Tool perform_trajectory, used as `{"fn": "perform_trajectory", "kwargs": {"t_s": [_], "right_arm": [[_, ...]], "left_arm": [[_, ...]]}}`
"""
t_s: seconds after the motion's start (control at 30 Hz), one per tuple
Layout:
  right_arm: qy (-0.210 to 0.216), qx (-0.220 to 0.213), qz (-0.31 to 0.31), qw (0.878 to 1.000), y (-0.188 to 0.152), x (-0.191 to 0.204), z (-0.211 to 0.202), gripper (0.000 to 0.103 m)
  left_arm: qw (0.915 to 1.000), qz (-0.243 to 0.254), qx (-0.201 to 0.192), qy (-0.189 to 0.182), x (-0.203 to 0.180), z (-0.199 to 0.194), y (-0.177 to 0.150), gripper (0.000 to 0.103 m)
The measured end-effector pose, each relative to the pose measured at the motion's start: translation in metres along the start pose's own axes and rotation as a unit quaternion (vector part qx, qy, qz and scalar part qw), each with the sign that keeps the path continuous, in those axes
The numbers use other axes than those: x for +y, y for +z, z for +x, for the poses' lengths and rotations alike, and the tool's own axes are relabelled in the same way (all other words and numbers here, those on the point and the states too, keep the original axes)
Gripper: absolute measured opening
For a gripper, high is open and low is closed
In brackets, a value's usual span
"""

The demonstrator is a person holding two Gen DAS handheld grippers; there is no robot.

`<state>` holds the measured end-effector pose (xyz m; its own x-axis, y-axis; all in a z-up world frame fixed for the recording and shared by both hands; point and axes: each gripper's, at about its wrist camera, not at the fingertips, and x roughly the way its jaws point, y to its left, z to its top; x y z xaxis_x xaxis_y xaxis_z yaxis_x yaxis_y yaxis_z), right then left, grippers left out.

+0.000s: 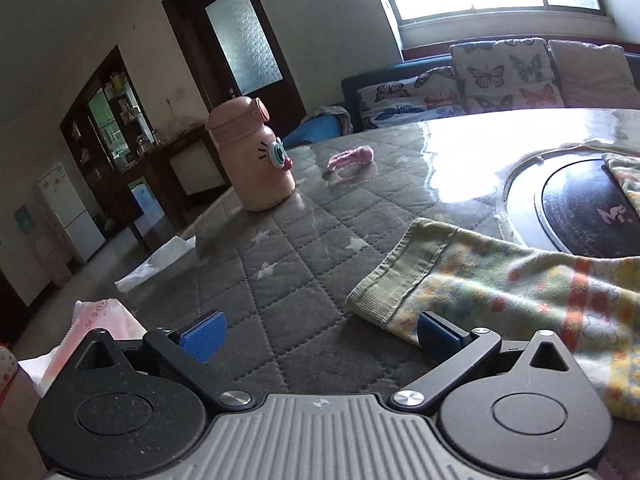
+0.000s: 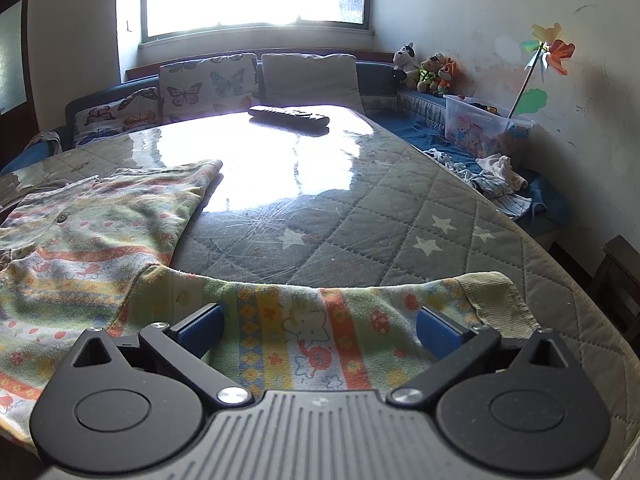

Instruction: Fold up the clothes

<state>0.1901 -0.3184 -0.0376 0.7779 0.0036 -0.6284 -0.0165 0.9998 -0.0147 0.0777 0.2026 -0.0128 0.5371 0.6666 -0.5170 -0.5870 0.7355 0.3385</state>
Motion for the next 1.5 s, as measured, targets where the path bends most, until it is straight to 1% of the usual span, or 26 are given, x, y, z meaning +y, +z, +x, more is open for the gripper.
{"fn": "perform_trajectory", "kwargs": {"t_s": [0.13, 0.23, 0.3, 0.5, 0.6, 0.67, 0.7, 0.8, 0.87, 0.97, 1.03, 1.07, 1.1, 1.17, 1.23, 1.27, 1.3, 1.33, 1.37, 1.4, 1.47, 1.5], "right_arm": [[0.002, 0.002, 0.003, 1.000, 0.000, -0.001, 0.001, 0.103], [0.003, 0.003, 0.004, 1.000, 0.000, -0.001, 0.001, 0.103], [0.003, 0.003, 0.004, 1.000, 0.000, -0.001, 0.001, 0.103], [0.005, 0.007, 0.000, 1.000, 0.003, 0.001, 0.004, 0.103], [0.005, 0.008, -0.003, 1.000, 0.004, 0.003, 0.005, 0.103], [0.004, 0.007, -0.006, 1.000, 0.005, 0.004, 0.005, 0.103], [0.005, 0.008, -0.005, 1.000, 0.005, 0.003, 0.005, 0.103], [0.008, 0.009, -0.002, 1.000, 0.005, 0.002, 0.005, 0.103], [0.007, 0.008, -0.004, 1.000, 0.005, 0.003, 0.005, 0.103], [0.006, 0.007, -0.005, 1.000, 0.005, 0.004, 0.005, 0.103], [0.004, 0.006, -0.006, 1.000, 0.005, 0.004, 0.005, 0.103], [0.003, 0.006, -0.007, 1.000, 0.004, 0.005, 0.004, 0.103], [0.003, 0.005, -0.009, 1.000, 0.005, 0.005, 0.004, 0.103], [0.002, 0.004, -0.016, 1.000, 0.006, 0.007, 0.003, 0.103], [0.001, -0.004, -0.028, 1.000, 0.010, 0.012, 0.002, 0.103], [0.001, -0.009, -0.034, 0.999, 0.012, 0.015, 0.000, 0.103], [0.006, -0.010, -0.033, 0.999, 0.014, 0.016, 0.000, 0.103], [0.020, -0.012, -0.030, 0.999, 0.017, 0.019, -0.002, 0.102], [0.041, -0.016, -0.029, 0.999, 0.023, 0.025, -0.004, 0.102], [0.054, -0.015, -0.033, 0.998, 0.026, 0.031, -0.003, 0.102], [0.081, -0.013, -0.041, 0.996, 0.031, 0.042, -0.001, 0.098], [0.094, -0.012, -0.045, 0.994, 0.034, 0.048, 0.000, 0.096]], "left_arm": [[0.9999, 0.004, -0.005, -0.012, -0.006, 0.004, 0.005, 0.103], [0.9994, 0.030, -0.006, -0.013, -0.020, 0.013, 0.008, 0.103], [0.9990, 0.042, -0.013, -0.002, -0.026, 0.016, 0.009, 0.103], [0.9988, 0.040, -0.008, 0.026, -0.025, 0.025, 0.011, 0.103], [0.9978, 0.047, -0.009, 0.044, -0.025, 0.027, 0.011, 0.103], [0.9979, 0.045, -0.006, 0.046, -0.022, 0.028, 0.011, 0.103], [0.9981, 0.044, -0.005, 0.043, -0.021, 0.029, 0.011, 0.103], [0.9991, 0.037, -0.004, 0.020, -0.015, 0.026, 0.012, 0.102], [0.9992, 0.032, -0.017, -0.015, -0.011, 0.019, 0.012, 0.102], [0.9967, 0.048, -0.045, -0.046, -0.015, 0.008, 0.012, 0.102], [0.9952, 0.064, -0.045, -0.059, -0.021, 0.011, 0.013, 0.102], [0.9947, 0.070, -0.041, -0.063, -0.024, 0.014, 0.013, 0.099], [0.9944, 0.074, -0.034, -0.067, -0.026, 0.017, 0.013, 0.093], [0.9940, 0.070, -0.029, -0.079, -0.027, 0.021, 0.014, 0.090], [0.9927, 0.063, -0.023, -0.100, -0.022, 0.023, 0.014, 0.085], [0.9919, 0.059, -0.020, -0.111, -0.020, 0.023, 0.015, 0.079], [0.9909, 0.055, -0.017, -0.121, -0.018, 0.024, 0.015, 0.070], [0.9903, 0.056, -0.018, -0.126, -0.018, 0.024, 0.015, 0.064], [0.9896, 0.057, -0.019, -0.131, -0.018, 0.023, 0.014, 0.052], [0.9889, 0.059, -0.019, -0.135, -0.019, 0.023, 0.014, 0.037], [0.9889, 0.065, -0.018, -0.133, -0.022, 0.023, 0.013, 0.018], [0.9889, 0.067, -0.019, -0.131, -0.023, 0.023, 0.012, 0.012]]}}
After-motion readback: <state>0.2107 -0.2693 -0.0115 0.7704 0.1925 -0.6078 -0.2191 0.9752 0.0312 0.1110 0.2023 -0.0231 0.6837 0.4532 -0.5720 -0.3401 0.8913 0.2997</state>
